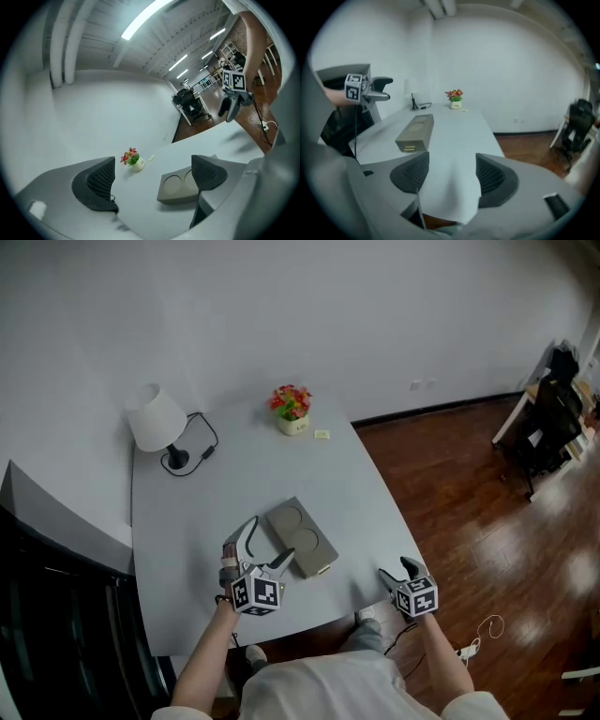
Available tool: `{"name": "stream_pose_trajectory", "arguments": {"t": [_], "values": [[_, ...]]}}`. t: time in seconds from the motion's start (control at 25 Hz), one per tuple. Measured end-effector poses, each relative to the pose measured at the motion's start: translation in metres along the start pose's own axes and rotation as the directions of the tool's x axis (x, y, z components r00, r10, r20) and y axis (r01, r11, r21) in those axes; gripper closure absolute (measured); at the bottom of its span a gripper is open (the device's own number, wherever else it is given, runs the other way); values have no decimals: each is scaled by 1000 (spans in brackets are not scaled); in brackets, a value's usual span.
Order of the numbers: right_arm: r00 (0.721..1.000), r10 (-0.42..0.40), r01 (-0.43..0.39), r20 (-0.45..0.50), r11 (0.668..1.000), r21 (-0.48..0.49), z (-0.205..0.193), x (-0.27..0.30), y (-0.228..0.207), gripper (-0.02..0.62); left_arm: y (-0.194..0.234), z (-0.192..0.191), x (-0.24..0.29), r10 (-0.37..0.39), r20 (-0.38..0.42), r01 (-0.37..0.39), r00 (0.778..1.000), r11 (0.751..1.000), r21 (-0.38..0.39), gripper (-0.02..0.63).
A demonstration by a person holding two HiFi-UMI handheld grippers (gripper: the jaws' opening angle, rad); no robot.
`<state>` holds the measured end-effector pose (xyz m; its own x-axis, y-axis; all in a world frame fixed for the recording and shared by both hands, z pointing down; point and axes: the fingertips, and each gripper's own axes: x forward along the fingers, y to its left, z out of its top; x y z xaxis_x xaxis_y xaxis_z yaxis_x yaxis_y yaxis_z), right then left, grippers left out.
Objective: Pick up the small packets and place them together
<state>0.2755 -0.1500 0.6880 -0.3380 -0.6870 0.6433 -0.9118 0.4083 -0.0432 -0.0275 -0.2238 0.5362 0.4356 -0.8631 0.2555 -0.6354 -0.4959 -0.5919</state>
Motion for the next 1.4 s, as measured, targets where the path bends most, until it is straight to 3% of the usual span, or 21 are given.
{"name": "stream_pose_trajectory", "arguments": {"t": [0.08,0.12,0.24,0.36,0.44,0.48,0.6,0.64,0.68,0.76,0.88,1.04,1.16,1.24,1.4], "values": [[997,78,-82,29,977,196,-9,8,19,285,3,5,-7,13,14,-12,1000,999,-53,104],[992,117,-126,47,948,293,-13,13,28,285,4,6,-10,19,19,-18,1000,997,-81,104],[970,214,-242,115,809,535,-22,27,53,285,7,8,-19,38,27,-34,999,987,-159,104],[945,275,-320,178,659,681,-30,42,73,285,9,7,-28,52,27,-44,998,967,-251,104],[922,321,-367,218,538,759,-34,53,88,285,12,4,-34,65,28,-51,997,936,-349,104],[907,342,-391,247,461,796,-34,58,96,285,14,2,-38,75,28,-58,997,918,-392,104],[873,334,-431,355,191,882,-28,71,111,285,20,3,-50,108,30,-83,994,886,-457,104],[869,316,-435,380,123,892,-27,76,113,285,21,4,-54,119,32,-90,992,879,-468,104],[868,300,-435,395,78,897,-28,82,116,286,23,5,-58,129,36,-96,991,870,-483,104],[869,290,-429,400,42,902,-29,92,122,287,26,6,-65,151,41,-107,988,842,-528,104],[865,290,-437,409,38,899,-24,101,134,288,31,4,-78,195,38,-135,980,797,-589,133],[855,273,-458,441,-2,889,-12,109,144,288,37,-3,-97,259,15,-190,966,746,-639,169],[850,262,-471,456,-6,882,-6,116,145,296,36,-10,-110,286,-7,-223,958,728,-649,192],[849,247,-480,467,-10,877,-2,119,145,423,35,-13,-117,296,-18,-236,955,721,-652,192],[845,234,-497,481,10,868,2,121,144,429,34,-19,-127,311,-37,-257,950,704,-662,192]]}}
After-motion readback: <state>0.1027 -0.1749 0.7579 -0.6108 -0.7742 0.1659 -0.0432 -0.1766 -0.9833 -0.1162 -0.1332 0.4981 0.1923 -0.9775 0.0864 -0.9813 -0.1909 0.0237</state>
